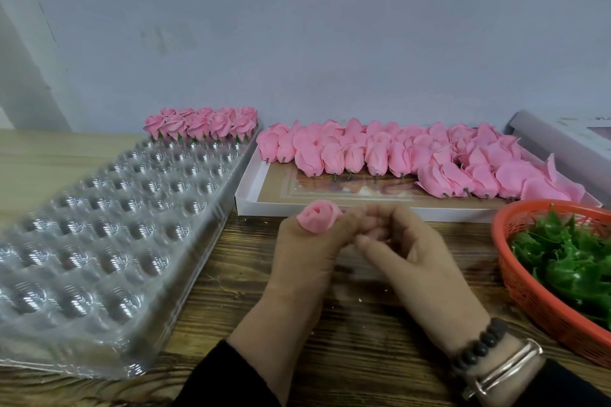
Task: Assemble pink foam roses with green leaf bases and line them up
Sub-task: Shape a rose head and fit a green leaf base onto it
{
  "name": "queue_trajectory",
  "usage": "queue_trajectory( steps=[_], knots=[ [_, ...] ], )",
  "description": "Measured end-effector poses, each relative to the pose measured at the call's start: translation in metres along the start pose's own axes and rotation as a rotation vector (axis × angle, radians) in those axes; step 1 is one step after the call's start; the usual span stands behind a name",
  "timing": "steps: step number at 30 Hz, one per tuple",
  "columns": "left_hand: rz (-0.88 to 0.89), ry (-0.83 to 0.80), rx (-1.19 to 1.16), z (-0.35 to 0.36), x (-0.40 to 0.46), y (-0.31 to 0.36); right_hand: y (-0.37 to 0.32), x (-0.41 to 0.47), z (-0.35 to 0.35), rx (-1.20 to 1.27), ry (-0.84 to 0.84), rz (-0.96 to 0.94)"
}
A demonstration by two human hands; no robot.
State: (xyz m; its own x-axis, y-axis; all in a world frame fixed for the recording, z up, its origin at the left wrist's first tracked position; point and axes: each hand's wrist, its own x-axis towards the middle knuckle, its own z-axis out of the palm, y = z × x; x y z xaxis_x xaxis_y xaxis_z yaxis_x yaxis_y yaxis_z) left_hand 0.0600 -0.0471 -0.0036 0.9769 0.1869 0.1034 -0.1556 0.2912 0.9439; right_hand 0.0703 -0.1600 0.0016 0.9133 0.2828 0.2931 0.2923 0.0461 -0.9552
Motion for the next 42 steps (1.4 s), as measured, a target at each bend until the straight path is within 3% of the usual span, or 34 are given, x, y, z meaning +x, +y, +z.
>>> queue_trajectory(
  steps=[3, 5, 10, 15, 22, 27, 30, 34, 37, 42],
  knots=[
    [0.164, 0.147, 0.341, -0.006, 0.004, 0.0, -0.005, -0.001, 0.0, -0.101, 0.11, -0.093],
    [0.254, 0.138, 0.477, -0.006, 0.004, 0.001, -0.006, -0.003, -0.001, -0.127, 0.149, -0.109],
    [0.373, 0.102, 0.534, -0.006, 0.007, -0.004, -0.007, -0.004, 0.003, -0.108, 0.078, -0.026],
    [0.471, 0.095, 0.836, -0.008, 0.009, -0.005, -0.01, -0.004, 0.0, -0.009, 0.013, 0.088],
    [0.466, 0.041, 0.98, -0.006, 0.008, -0.003, -0.008, -0.002, -0.003, 0.056, -0.03, 0.188],
    [0.386, -0.01, 0.945, -0.005, 0.006, -0.002, -0.005, -0.003, -0.006, 0.176, -0.023, 0.074],
    [0.264, -0.045, 0.798, -0.006, 0.004, 0.003, -0.004, 0.0, -0.012, 0.087, 0.053, -0.066],
    [-0.036, -0.238, 0.448, -0.011, 0.007, 0.003, -0.003, 0.001, -0.017, -0.129, -0.158, -0.046],
    [-0.095, -0.37, 0.519, -0.016, 0.007, 0.003, -0.006, 0.002, -0.02, -0.178, -0.291, -0.03],
    [-0.154, -0.479, 0.657, -0.02, 0.007, 0.006, -0.008, 0.002, -0.02, -0.21, -0.346, -0.04]
  ],
)
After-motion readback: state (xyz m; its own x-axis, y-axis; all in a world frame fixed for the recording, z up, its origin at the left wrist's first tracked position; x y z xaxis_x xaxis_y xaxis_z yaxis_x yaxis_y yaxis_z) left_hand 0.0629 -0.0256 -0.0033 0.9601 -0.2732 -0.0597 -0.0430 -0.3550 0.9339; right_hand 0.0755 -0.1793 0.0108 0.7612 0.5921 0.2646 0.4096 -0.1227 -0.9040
